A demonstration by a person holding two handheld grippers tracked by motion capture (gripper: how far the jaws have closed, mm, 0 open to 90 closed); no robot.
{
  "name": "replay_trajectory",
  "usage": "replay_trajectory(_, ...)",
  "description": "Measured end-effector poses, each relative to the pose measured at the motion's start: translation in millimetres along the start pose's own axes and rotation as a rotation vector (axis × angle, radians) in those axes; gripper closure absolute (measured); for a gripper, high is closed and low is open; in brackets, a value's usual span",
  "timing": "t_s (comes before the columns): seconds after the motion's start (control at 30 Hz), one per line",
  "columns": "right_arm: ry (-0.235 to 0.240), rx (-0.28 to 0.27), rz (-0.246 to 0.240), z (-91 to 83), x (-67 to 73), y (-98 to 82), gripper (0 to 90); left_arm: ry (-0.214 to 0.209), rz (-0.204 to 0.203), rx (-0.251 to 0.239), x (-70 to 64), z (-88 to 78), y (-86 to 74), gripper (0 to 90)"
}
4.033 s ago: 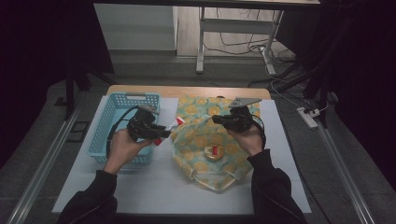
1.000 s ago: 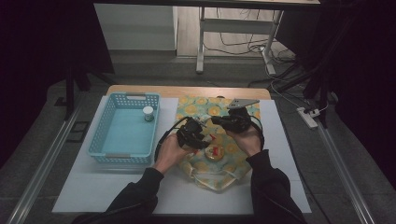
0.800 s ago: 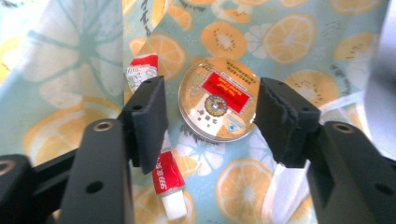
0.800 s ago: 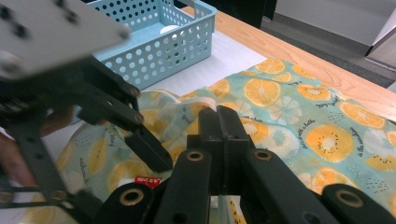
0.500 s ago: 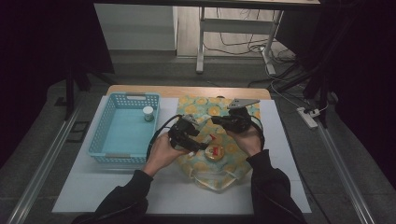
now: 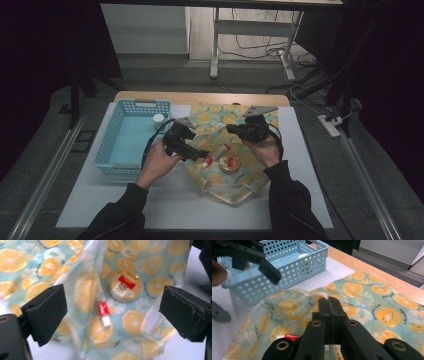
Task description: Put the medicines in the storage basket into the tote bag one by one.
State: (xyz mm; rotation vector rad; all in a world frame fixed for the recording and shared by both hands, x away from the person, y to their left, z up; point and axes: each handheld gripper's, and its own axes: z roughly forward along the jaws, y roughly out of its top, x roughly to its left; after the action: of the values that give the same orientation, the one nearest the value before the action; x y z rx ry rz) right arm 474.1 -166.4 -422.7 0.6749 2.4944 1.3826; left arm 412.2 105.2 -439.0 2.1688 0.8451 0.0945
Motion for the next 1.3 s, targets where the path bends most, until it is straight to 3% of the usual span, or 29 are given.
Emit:
replay_trajectory(0.23, 0.002, 0.002, -0.001, 0.1, -0.2, -0.2, 90.0, 0.003, -0.038, -0.041, 13.0, -18.7, -10.5, 2.0)
replay_trajectory(0.4, 0.002, 0.001, -0.001, -0.1, -0.1, -0.1, 90.0, 0.019, -0.037, -0.060, 20.0, -30.1, -16.6, 0.2)
replay_trajectory(0.67, 0.002, 0.001, -0.004, -0.4, 0.2, -0.1, 90.0, 0.074, -0.066, -0.080, 35.9, -43.5, -30.9, 0.0)
replay_trajectory(0.97, 0.003, 0.001, -0.003, 0.3, 0.5, -0.3, 90.0, 0.113, -0.128, -0.094, 62.0, -58.9, -47.9, 0.1)
replay_trajectory(1.3, 0.003, 0.005, -0.006, 0.9, 1.0, -0.2, 90.0, 0.231, -0.145, -0.053, 86.1, -65.4, -60.7, 0.0)
